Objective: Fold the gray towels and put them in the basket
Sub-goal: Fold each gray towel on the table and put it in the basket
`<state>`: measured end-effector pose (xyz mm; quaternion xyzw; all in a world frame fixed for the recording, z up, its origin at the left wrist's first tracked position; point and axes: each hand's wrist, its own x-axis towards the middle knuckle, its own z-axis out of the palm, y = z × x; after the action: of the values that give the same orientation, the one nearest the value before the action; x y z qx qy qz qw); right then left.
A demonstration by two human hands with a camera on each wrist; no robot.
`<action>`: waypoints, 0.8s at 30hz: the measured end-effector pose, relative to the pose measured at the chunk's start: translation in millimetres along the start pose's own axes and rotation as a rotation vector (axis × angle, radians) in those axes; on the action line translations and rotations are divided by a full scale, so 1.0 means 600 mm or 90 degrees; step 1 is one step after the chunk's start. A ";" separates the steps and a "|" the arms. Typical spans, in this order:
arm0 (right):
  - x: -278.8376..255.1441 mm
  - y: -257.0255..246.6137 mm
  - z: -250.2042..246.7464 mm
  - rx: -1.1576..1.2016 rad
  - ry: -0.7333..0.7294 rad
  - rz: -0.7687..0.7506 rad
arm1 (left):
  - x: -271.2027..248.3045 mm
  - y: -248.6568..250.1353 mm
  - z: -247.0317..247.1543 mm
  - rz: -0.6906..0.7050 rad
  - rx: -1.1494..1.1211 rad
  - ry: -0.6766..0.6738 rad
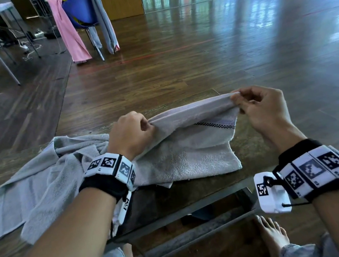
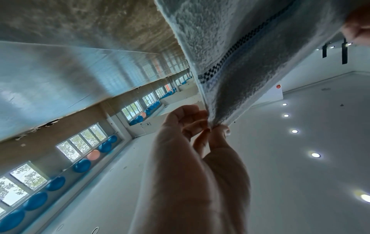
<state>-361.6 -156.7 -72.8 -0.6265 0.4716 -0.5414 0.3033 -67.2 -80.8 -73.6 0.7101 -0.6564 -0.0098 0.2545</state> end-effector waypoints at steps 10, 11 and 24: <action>-0.013 0.032 -0.025 -0.084 -0.026 0.100 | -0.040 -0.033 0.024 0.155 -0.095 -0.050; -0.013 0.036 -0.028 -0.097 -0.027 0.110 | -0.045 -0.036 0.024 0.171 -0.101 -0.055; 0.013 -0.013 -0.053 0.021 -0.023 0.163 | -0.013 -0.047 -0.142 0.170 -0.033 -0.093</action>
<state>-390.6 -157.1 -55.5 -0.5660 0.5328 -0.4946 0.3887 -12.2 -43.5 -12.7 0.6071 -0.7612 -0.0447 0.2237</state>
